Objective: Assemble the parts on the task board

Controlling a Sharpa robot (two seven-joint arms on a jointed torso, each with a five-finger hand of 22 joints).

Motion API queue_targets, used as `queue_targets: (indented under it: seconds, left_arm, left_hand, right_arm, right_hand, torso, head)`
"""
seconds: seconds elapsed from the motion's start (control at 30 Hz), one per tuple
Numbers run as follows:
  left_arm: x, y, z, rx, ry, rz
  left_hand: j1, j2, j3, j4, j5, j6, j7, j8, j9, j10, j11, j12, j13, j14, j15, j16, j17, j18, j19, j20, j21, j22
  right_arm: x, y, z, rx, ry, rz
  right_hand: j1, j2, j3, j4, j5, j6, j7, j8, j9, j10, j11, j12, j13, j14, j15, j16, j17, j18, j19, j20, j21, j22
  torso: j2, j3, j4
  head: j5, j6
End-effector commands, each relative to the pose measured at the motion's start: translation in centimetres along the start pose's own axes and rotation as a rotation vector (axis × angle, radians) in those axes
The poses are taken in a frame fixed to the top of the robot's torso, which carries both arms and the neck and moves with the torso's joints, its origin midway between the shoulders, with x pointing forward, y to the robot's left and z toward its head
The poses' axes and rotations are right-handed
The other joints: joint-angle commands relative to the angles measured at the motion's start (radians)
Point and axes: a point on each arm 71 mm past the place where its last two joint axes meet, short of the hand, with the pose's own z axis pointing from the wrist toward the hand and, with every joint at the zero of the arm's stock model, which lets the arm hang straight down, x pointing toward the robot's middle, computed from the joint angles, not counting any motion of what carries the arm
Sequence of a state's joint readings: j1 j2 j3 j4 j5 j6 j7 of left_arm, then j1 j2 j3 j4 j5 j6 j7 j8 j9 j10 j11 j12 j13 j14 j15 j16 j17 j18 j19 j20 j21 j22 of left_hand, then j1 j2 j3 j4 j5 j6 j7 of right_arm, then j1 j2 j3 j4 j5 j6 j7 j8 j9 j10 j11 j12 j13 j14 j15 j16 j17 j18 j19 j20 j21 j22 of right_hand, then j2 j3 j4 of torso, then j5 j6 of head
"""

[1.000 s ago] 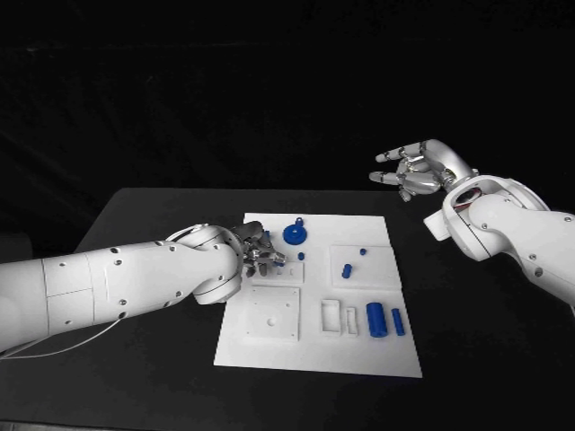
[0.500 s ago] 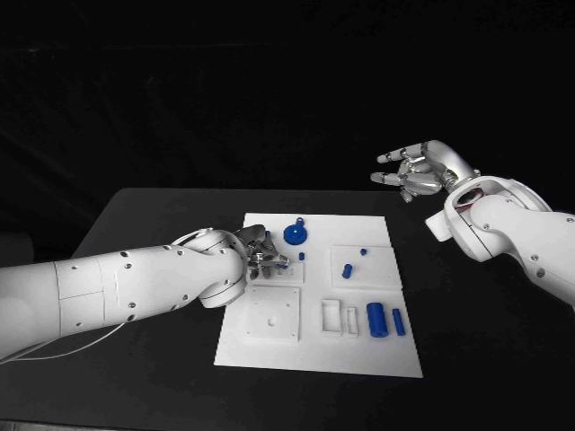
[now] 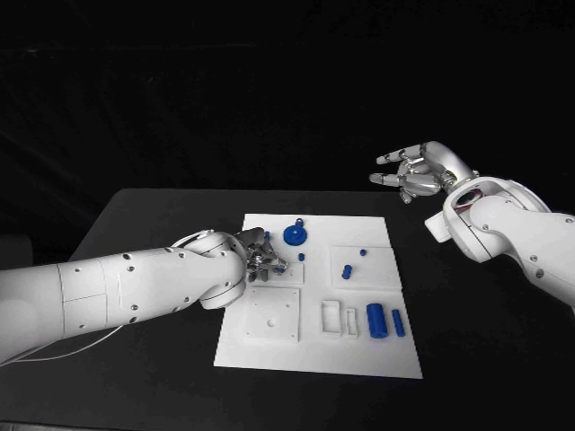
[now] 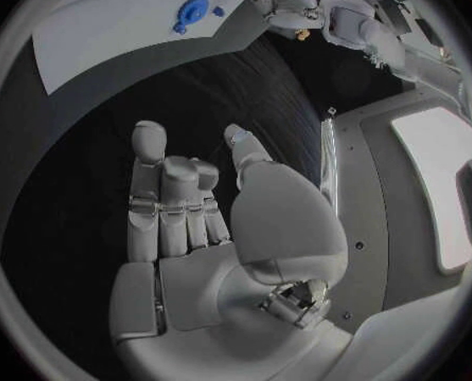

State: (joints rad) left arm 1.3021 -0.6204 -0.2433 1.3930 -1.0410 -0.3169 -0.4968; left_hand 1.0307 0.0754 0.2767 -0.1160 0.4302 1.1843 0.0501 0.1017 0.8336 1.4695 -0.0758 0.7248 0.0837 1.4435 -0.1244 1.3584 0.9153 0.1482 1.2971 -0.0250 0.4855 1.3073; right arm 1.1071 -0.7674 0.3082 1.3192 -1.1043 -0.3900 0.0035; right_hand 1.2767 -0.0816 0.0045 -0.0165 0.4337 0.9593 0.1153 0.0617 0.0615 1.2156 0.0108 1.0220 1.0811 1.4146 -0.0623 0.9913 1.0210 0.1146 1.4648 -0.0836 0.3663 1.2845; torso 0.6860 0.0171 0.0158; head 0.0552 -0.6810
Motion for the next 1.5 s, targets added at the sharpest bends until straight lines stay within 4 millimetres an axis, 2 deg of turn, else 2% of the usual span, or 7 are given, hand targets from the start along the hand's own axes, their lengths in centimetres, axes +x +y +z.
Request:
queue_targets:
  seconds: [0.03, 0.47, 1.5]
  left_arm:
    - [0.4, -0.15, -0.1, 0.0, 0.034, 0.032]
    - [0.63, -0.16, -0.19, -0.002, 0.058, 0.05]
    - [0.6, 0.14, -0.03, -0.021, 0.071, 0.106]
  left_hand:
    - [0.03, 0.027, 0.008, -0.01, 0.005, 0.215, -0.112, 0.002, 0.269, 0.046, -0.013, 0.005, -0.001, 0.005, 0.005, 0.006, 0.002, 0.003, -0.003, 0.004, 0.004, 0.017]
    - [0.03, 0.027, 0.009, -0.014, 0.008, 0.216, -0.112, 0.0, 0.273, 0.046, -0.013, 0.006, -0.001, 0.005, 0.005, 0.007, 0.003, 0.001, -0.004, 0.003, 0.005, 0.017]
    - [0.034, 0.027, 0.005, -0.014, -0.002, 0.216, -0.111, -0.009, 0.274, 0.046, -0.012, 0.001, -0.002, 0.003, 0.006, 0.003, -0.006, -0.004, -0.007, -0.002, 0.005, 0.017]
  right_arm:
    - [0.1, 0.07, 0.0, -0.003, 0.014, 0.003]
    - [0.16, 0.06, 0.01, -0.002, 0.016, 0.003]
    - [0.21, -0.03, -0.01, 0.0, 0.02, 0.003]
  right_hand:
    - [-0.009, -0.002, -0.004, 0.0, 0.004, 0.004, 0.001, -0.001, -0.001, -0.005, -0.001, 0.005, 0.0, -0.001, 0.001, 0.007, 0.002, 0.011, 0.041, 0.004, 0.003, 0.001]
    - [-0.009, -0.002, -0.004, 0.0, 0.004, 0.004, 0.001, -0.001, -0.001, -0.005, -0.001, 0.005, 0.0, -0.001, 0.001, 0.007, 0.002, 0.011, 0.041, 0.004, 0.003, 0.001]
    - [-0.01, -0.001, -0.007, 0.006, 0.006, 0.004, 0.001, -0.001, -0.001, -0.004, -0.002, 0.006, 0.001, 0.0, 0.001, 0.008, 0.003, 0.01, 0.042, 0.004, 0.006, 0.001]
  torso:
    - [0.001, -0.0011, 0.0009]
    - [0.001, -0.0024, 0.0015]
    - [0.001, -0.0009, 0.0005]
  head:
    - [-0.002, -0.002]
    - [-0.003, -0.005]
    - [-0.002, -0.007]
